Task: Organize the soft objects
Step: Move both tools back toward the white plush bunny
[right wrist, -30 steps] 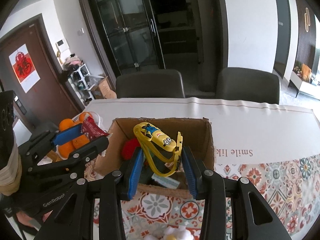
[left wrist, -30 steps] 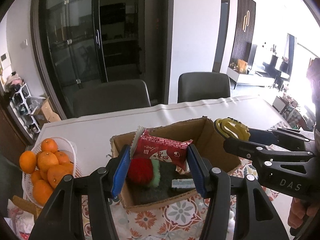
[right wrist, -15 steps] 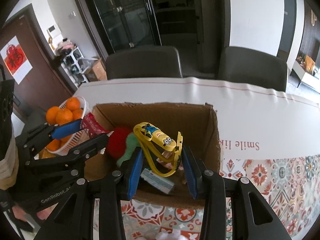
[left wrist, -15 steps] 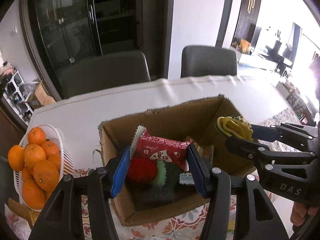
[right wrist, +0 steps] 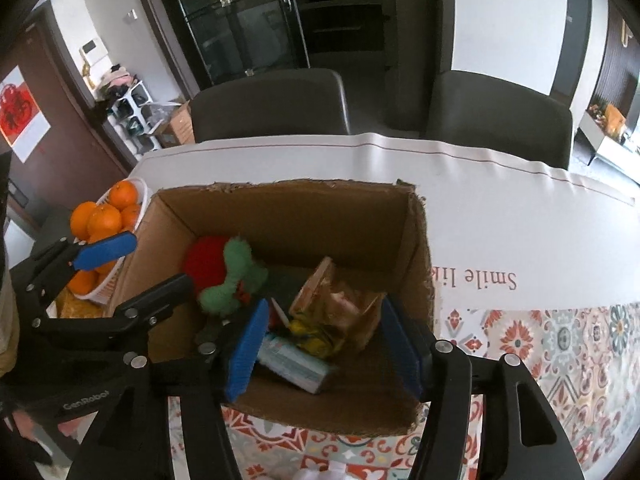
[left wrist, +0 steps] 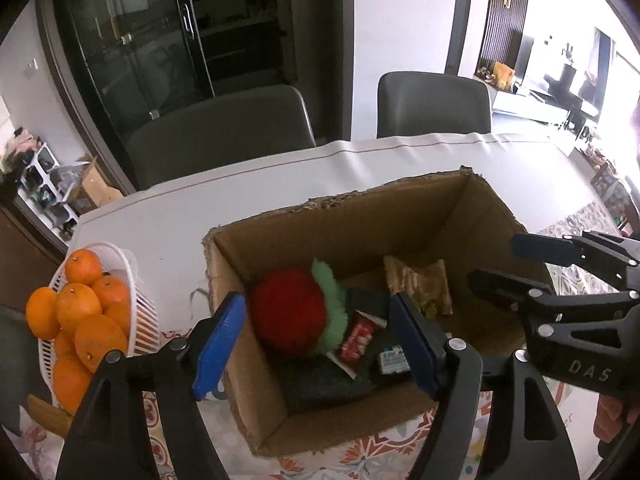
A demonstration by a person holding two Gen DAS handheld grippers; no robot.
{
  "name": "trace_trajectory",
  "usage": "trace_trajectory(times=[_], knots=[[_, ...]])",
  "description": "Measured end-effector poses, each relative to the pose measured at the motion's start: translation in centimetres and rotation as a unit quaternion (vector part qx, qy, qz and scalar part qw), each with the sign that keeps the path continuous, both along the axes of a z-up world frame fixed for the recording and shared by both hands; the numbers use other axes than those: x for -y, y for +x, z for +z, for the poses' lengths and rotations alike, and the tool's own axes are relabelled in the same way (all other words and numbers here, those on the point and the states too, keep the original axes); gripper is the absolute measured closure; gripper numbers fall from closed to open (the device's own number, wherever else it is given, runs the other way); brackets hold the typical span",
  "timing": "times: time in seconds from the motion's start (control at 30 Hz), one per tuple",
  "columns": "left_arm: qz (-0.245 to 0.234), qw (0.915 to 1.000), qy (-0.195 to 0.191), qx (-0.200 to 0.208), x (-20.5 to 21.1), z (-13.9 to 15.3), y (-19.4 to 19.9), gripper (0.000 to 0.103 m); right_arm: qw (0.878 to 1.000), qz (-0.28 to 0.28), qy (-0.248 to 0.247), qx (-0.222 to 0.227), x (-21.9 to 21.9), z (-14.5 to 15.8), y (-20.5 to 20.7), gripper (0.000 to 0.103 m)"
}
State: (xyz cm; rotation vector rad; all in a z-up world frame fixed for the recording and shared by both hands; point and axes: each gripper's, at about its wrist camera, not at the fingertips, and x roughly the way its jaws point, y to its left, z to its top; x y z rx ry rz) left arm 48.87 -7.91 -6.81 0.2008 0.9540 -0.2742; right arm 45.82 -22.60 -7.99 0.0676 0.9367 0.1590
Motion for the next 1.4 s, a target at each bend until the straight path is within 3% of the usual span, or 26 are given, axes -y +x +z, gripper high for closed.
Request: trace_trajectory(times=[0.6,0.93,1.13,1.3,1.4], knots=[[-0.006,0.9983,0.022,0.054,-0.1,2.5,-7.2,0.028,0.998,-0.036,-0.031,0.045,1.0,3.1,-6.4,0.043],[-0.050,0.9962,0.058,0.041,1.0,1.1,-11.7,0.028,0.996,-0.006,-0.093,0.000,0.6,1.8,-10.5,0.043],[-0.010,0.9999,0.007,0.006,0.3,0.3,-13.7,0.029,0.995,-0.022,-0.092,-0.006,1.1,1.3,-13.5,0.043],[0.039,0.9973,-0.049,-0.038,-0.3,-0.9,-15.3,0.029,0.995,-0.096,-0.031,0.007,3.0,0.9,-16.1,0.043],[0.067,0.9914,-0.088,-0.070,-0.6,-1.9,-15.8,0.031,0.992,-0.129,0.010,0.004,3.7,0.0,-17.5,0.043]])
